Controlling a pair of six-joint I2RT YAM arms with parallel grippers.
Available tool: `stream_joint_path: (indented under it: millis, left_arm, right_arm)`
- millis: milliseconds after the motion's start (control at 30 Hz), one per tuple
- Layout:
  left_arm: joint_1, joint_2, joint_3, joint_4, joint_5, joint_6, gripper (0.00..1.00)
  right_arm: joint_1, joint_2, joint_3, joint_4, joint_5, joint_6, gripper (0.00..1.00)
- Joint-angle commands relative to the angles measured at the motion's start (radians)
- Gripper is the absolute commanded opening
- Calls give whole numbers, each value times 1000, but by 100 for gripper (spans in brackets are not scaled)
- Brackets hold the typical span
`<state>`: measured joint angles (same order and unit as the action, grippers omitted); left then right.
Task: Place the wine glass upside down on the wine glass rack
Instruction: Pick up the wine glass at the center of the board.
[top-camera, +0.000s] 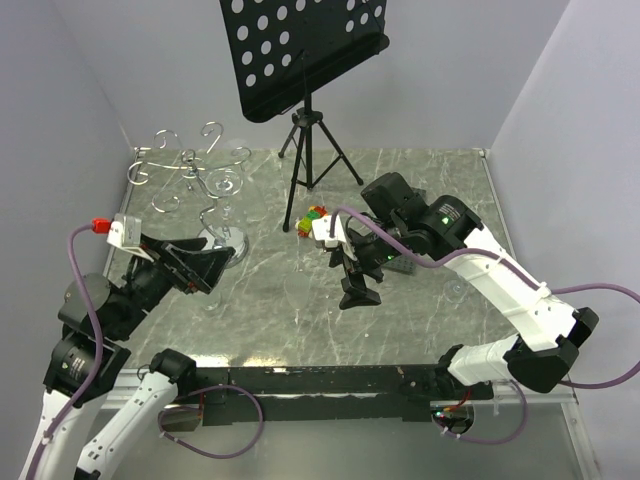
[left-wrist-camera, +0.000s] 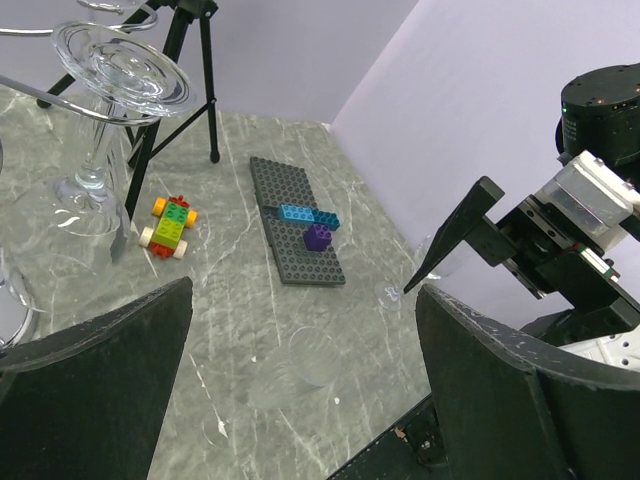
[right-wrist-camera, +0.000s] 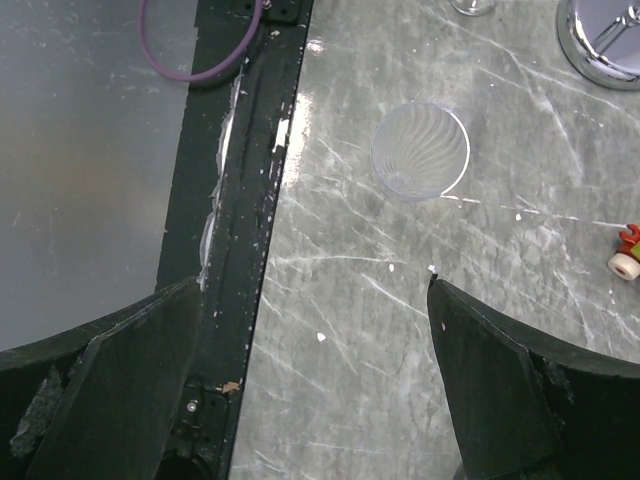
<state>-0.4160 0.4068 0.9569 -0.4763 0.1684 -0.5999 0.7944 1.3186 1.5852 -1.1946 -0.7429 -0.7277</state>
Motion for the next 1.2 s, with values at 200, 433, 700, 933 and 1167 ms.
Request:
stream_joint_path:
  millis: [200, 433, 700, 933, 1167]
  left_arm:
    - [3, -10, -29, 45, 10, -14, 97]
    - [3, -34, -33, 39, 14, -12, 97]
    - [3, -52, -75, 79, 31, -41, 97]
    - [3, -45, -89, 62, 31, -51, 97]
    - [3, -83, -130, 88, 17, -86, 96]
  right_arm:
    - [8, 33, 67, 12, 30, 36, 100]
    - [9, 73, 107, 12, 37, 65, 100]
    - [8, 86, 98, 66, 105, 129, 100]
    - [8, 140, 137, 88, 143, 189, 100]
    - [8, 156, 151, 130, 186, 273, 100]
